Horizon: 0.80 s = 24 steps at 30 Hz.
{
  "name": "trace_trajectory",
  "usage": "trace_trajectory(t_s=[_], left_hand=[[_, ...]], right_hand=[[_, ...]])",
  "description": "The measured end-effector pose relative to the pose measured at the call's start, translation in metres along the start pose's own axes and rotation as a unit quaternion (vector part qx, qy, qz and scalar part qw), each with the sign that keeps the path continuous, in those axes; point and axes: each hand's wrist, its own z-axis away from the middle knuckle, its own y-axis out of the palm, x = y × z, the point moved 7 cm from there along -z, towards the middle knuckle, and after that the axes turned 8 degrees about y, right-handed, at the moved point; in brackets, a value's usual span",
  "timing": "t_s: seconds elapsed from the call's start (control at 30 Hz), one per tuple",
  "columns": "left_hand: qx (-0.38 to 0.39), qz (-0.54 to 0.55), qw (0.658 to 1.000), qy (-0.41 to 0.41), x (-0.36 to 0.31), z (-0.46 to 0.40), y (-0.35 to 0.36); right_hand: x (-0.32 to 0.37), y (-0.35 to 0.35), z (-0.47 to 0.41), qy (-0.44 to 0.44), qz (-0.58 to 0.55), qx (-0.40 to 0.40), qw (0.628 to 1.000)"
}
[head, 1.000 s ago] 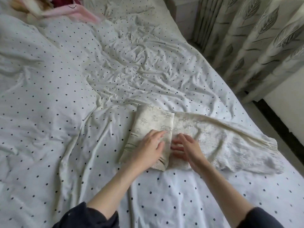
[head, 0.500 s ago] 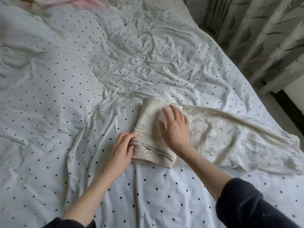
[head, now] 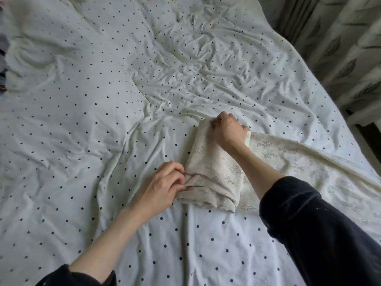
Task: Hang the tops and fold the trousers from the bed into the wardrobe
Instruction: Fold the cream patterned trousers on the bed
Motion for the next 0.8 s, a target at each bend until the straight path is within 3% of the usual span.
trace_trajectory(t_s=[0.17,0.33,0.43,0.53,0.57,0.67,0.8], left_hand=[[0.134,-0.011,0.99,0.03,-0.004,0.007,0.007],[0.232,0.047,0.97,-0.05,-0.002,0.016,0.02],[0.157,0.177,0.947,-0.219,0.019,0.01,0.015],[0.027,0.304,0.868,-0.392,0.039,0.007,0.02],[0.024,0.314,0.856,-0.411,0.039,0.005,0.024],[0.062,0.286,0.87,-0.396,0.034,-0.008,0.038],[0.028,0.378,0.842,-0.383,0.011,-0.032,0.037]], right_hand=[[0.004,0.004,-0.002,-0.022,0.011,-0.023,0.999],[0.006,0.01,0.005,-0.034,0.02,-0.015,0.999],[0.007,0.008,0.03,-0.07,0.016,-0.053,0.996],[-0.005,0.011,0.08,-0.117,-0.02,-0.072,0.99],[-0.014,0.016,0.096,-0.128,-0.031,-0.071,0.989],[-0.047,0.04,0.124,-0.119,-0.005,-0.041,0.992],[-0.079,0.049,0.13,-0.09,-0.016,0.024,0.996]])
